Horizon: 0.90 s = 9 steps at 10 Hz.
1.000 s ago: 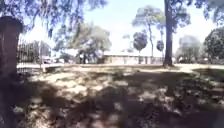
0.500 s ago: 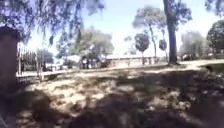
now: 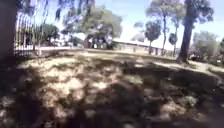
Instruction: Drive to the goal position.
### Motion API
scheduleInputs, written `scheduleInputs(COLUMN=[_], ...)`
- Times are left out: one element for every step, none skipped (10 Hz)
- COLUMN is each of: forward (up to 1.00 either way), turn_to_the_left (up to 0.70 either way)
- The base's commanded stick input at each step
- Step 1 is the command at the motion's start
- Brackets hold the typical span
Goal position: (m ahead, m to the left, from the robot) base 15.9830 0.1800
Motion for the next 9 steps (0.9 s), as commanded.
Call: scheduleInputs(forward=[0.7,0.7,0.7,0.7,0.7,0.7,0.7,0.7,0.7], turn_to_the_left=[0.0,0.0,0.0,0.0,0.0,0.0,0.0,0.0,0.0])
